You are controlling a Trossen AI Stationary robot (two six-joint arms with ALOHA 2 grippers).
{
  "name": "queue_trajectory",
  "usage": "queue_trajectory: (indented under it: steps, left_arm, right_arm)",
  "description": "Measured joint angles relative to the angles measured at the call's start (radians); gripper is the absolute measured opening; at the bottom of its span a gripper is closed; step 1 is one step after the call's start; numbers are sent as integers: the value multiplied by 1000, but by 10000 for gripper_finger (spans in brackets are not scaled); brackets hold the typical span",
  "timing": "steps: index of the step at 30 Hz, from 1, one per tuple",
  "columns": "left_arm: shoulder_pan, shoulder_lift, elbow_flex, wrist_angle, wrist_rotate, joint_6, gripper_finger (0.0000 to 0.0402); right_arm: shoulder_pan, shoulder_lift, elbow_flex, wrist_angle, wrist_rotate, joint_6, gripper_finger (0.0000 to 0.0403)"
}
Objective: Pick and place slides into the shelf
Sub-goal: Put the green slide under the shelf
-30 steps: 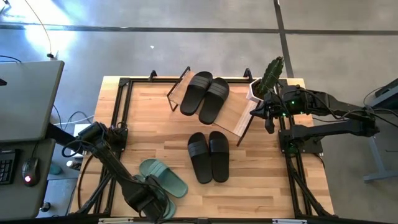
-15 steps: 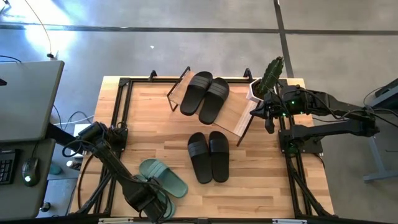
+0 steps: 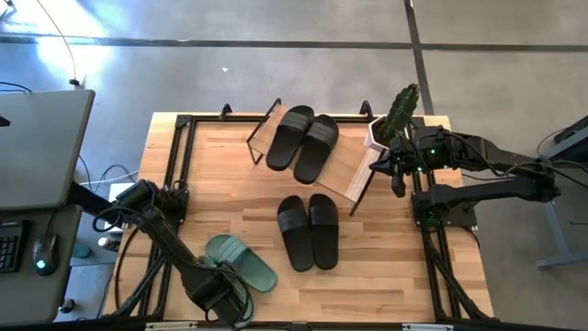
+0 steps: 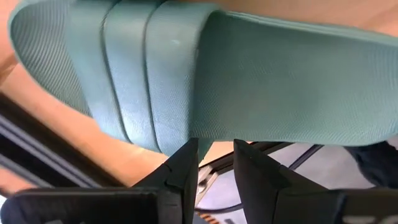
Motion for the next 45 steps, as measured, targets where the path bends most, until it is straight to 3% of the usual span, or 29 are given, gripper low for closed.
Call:
queue_trajectory:
  steps: [6, 20, 27, 39, 45]
  left_arm:
    - [28, -20, 0, -38, 69, 35, 88]
    - [33, -5, 0, -74, -31, 53, 88]
    - [31, 22, 0, -70, -31, 75, 89]
    - [33, 78, 0, -109, 41, 97, 158]
    - [31, 79, 0, -175, 27, 78, 169]
  right_arm:
    - [0, 0, 0, 0, 0, 0, 0]
    - [0, 0, 0, 0, 0, 0, 0]
    - [0, 0, 0, 0, 0, 0, 0]
    - [0, 0, 0, 0, 0, 0, 0]
    - [0, 0, 0, 0, 0, 0, 0]
